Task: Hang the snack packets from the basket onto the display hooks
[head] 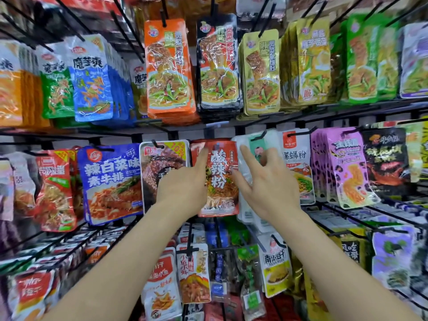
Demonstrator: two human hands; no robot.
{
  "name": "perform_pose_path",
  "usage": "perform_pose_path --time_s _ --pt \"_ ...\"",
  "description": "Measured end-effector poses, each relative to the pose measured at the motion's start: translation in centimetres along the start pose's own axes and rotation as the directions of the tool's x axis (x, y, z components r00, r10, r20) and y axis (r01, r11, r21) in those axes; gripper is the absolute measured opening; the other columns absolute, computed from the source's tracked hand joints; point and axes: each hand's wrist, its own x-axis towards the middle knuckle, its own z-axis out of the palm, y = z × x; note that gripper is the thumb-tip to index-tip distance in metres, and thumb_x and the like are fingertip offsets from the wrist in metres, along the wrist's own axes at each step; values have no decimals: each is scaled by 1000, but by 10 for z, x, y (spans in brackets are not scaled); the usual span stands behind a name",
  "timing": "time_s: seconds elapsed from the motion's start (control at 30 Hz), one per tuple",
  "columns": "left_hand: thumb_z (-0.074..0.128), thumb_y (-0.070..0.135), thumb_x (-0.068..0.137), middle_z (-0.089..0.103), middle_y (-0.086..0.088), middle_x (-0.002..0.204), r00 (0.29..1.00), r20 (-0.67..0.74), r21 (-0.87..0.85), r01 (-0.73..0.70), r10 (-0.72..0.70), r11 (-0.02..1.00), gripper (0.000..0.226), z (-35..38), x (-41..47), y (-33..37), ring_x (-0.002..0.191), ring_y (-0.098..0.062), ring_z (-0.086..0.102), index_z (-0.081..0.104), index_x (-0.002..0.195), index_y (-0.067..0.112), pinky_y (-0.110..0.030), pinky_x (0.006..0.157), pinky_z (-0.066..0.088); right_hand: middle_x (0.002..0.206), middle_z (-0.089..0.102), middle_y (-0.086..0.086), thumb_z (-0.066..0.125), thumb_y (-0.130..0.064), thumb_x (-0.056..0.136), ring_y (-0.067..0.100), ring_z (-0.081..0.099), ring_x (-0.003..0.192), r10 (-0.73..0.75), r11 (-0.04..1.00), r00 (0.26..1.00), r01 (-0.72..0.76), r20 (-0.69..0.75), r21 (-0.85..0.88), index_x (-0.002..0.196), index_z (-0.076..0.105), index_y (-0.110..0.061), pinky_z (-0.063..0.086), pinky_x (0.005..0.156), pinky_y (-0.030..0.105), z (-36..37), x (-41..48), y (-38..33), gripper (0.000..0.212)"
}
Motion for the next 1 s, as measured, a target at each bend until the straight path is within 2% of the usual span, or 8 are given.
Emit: perform_pose_path --time_s 0.13,0.27,0.33,0.4,0.53,0.63,0.77,1.0 --pt "54 44 94 51 5 73 998 -49 -1 -46 45 999 76 -1 -16 -3 62 -18 50 4 150 31 -29 50 36 106 50 12 48 -52 88 29 49 93 -65 997 996 67 -56 39 132 56 -20 44 67 37 -11 -14 11 54" --pt "58 45 91 44 1 125 972 -147 -152 -206 184 967 70 12 -27 6 116 -19 45 22 149 32 -31 81 47 146 30 15 55 -68 79 37 28 134 77 992 994 -84 77 93 147 32 -33 39 96 56 -18 -29 16 80" --pt "55 42 94 39 2 137 958 -163 -327 -278 236 903 65 19 -28 18 128 -16 36 25 150 28 -31 101 40 159 7 11 56 -67 79 32 9 146 117 946 980 -159 160 282 152 9 -38 23 112 49 -20 -34 16 92" --pt "47 41 98 31 4 150 962 -142 -504 -272 232 820 61 23 -29 32 139 -13 26 22 152 23 -27 114 24 162 -6 2 58 -60 83 20 -1 149 160 861 966 -237 203 451 152 -6 -39 11 114 35 -18 -36 18 95" --pt "50 43 96 0 12 161 976 -39 -600 -193 212 776 80 29 -23 50 145 -3 0 -1 154 24 -18 113 -1 161 -4 -12 55 -44 93 -1 -1 145 203 702 930 -356 306 617 153 -10 -30 6 115 22 -11 -34 26 90" --pt "62 39 90 -11 15 160 979 -15 -656 -162 202 737 96 33 -21 60 145 -2 -7 -11 152 28 -18 112 -3 151 -4 -23 51 -35 98 -10 0 136 171 638 895 -420 412 646 152 -11 -28 3 110 10 -10 -33 31 83" --pt "69 33 86 -18 15 158 980 -27 -678 -165 199 716 107 41 -25 71 145 -4 -13 -17 150 36 -21 110 -4 144 -13 -27 45 -29 101 -14 -5 132 108 603 866 -448 489 660 152 -12 -26 -2 87 -14 -7 -28 41 76" --pt "68 22 87 -18 7 159 983 -76 -643 -177 168 745 105 44 -26 82 146 -12 -12 -15 150 34 -23 107 -2 148 -12 -26 44 -29 102 -12 -3 135 36 685 913 -319 407 655 148 -13 -36 0 98 -7 -3 -21 51 73"
